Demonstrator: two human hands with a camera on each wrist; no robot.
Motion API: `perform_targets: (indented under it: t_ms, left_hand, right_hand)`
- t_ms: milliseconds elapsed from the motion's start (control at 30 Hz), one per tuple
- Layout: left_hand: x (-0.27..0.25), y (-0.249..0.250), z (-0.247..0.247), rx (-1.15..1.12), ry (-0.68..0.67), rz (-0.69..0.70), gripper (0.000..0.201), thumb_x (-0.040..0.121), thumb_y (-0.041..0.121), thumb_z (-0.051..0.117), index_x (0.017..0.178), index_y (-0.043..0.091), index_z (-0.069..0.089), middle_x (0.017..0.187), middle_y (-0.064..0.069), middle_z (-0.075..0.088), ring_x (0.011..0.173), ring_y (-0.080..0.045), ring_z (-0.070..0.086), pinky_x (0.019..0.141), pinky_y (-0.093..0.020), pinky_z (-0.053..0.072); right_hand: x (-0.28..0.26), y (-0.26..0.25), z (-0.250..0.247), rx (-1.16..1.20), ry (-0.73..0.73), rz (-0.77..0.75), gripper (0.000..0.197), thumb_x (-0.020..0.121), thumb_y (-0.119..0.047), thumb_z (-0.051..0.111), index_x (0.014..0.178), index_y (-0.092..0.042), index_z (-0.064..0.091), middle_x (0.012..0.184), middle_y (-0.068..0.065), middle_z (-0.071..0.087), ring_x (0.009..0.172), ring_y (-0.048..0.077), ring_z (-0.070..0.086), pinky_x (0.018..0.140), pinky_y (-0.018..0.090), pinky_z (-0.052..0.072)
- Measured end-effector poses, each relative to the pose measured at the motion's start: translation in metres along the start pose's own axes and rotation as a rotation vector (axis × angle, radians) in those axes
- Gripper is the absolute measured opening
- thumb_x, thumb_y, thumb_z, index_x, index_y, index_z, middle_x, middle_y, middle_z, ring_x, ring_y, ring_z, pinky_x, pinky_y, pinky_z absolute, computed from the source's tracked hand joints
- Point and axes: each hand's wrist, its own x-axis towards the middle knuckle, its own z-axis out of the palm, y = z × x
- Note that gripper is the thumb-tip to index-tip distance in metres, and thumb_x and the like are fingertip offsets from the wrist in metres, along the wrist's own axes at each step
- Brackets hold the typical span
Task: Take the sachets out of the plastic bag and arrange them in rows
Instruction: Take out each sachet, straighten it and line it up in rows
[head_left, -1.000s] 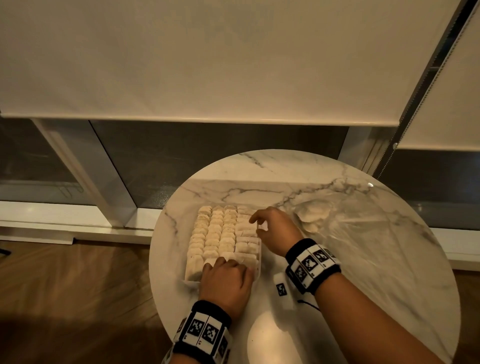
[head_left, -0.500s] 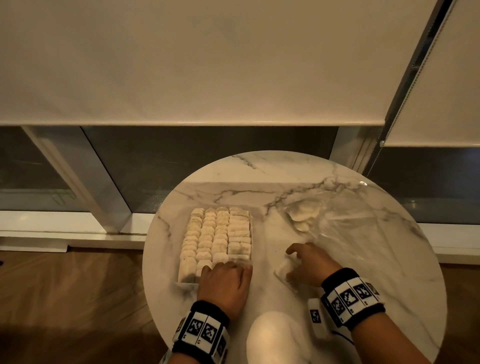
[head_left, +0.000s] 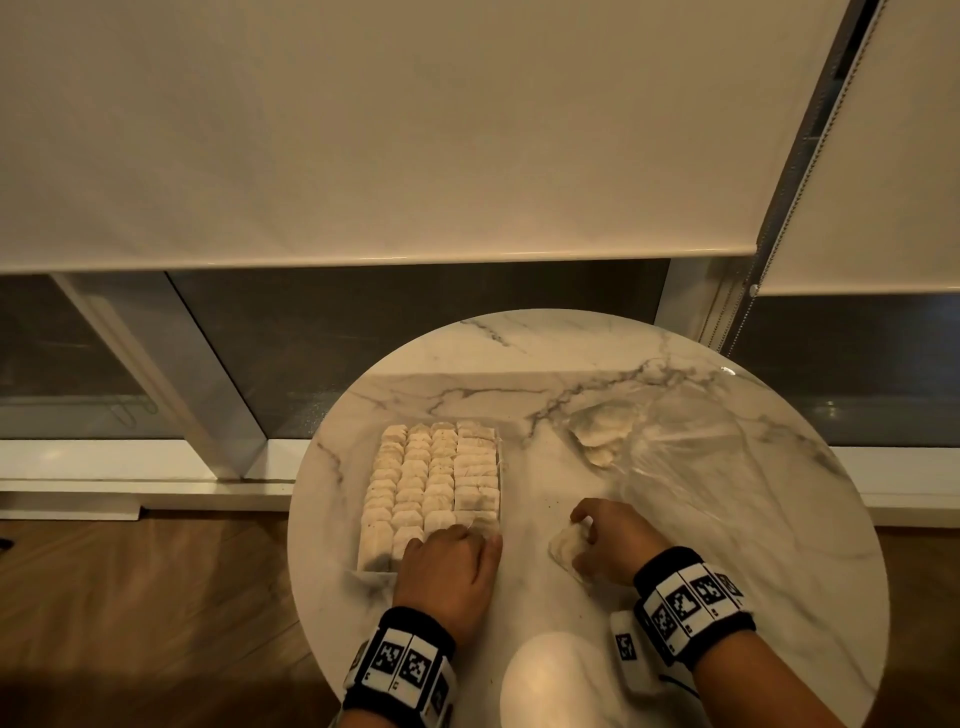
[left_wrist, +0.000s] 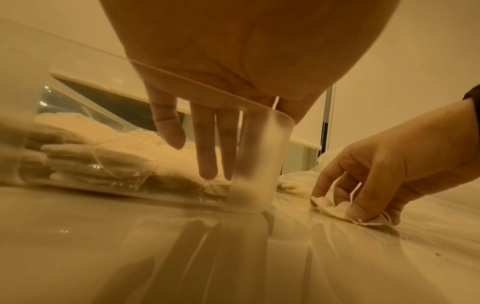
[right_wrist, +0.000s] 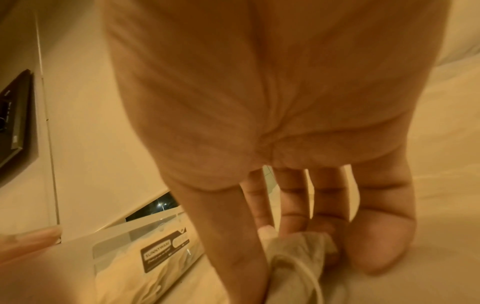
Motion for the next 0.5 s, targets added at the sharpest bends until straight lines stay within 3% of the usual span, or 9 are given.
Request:
perform_targets:
  t_ms: [267,367,500]
  left_hand:
    - [0.001,0.001,0.004,0.001,0.010,0.019,0.062,0.103,0.052,0.014,0.117,0.026,0.068,0.129,0.010,0.063,0.112,-0.015,0.057,0.102,-0.038,0.034]
    - [0.000,0.002,0.004,-0.002,0.025,0.027,0.061,0.103,0.052,0.015,0.114,0.024,0.068,0.124,0.008,0.064,0.109,-0.016,0.058,0.100,-0.037,0.035]
    - [0.000,-0.003,0.004,-0.082,0.091,0.053,0.052,0.102,0.051,0.026,0.101,0.023,0.069,0.106,0.004,0.065,0.101,-0.018,0.058,0.090,-0.034,0.038]
  right_hand:
    - [-0.003,0.004,0.000,0.009,0.036,-0.003,0.025,0.076,-0.025,0.080,0.098,-0.020,0.069,0.100,-0.001,0.066,0.086,0.013,0.062,0.062,0.019,0.044]
    - [-0.005,0.005,-0.002,0.100,0.068,-0.023,0.024,0.074,-0.034,0.085,0.080,-0.019,0.067,0.080,-0.001,0.068,0.066,0.011,0.062,0.050,0.018,0.039]
    - [-0.012,0.004,-0.011,0.212,0.112,-0.094,0.018,0.082,-0.029,0.077,0.071,-0.022,0.064,0.076,-0.003,0.068,0.064,0.009,0.060,0.058,0.024,0.049]
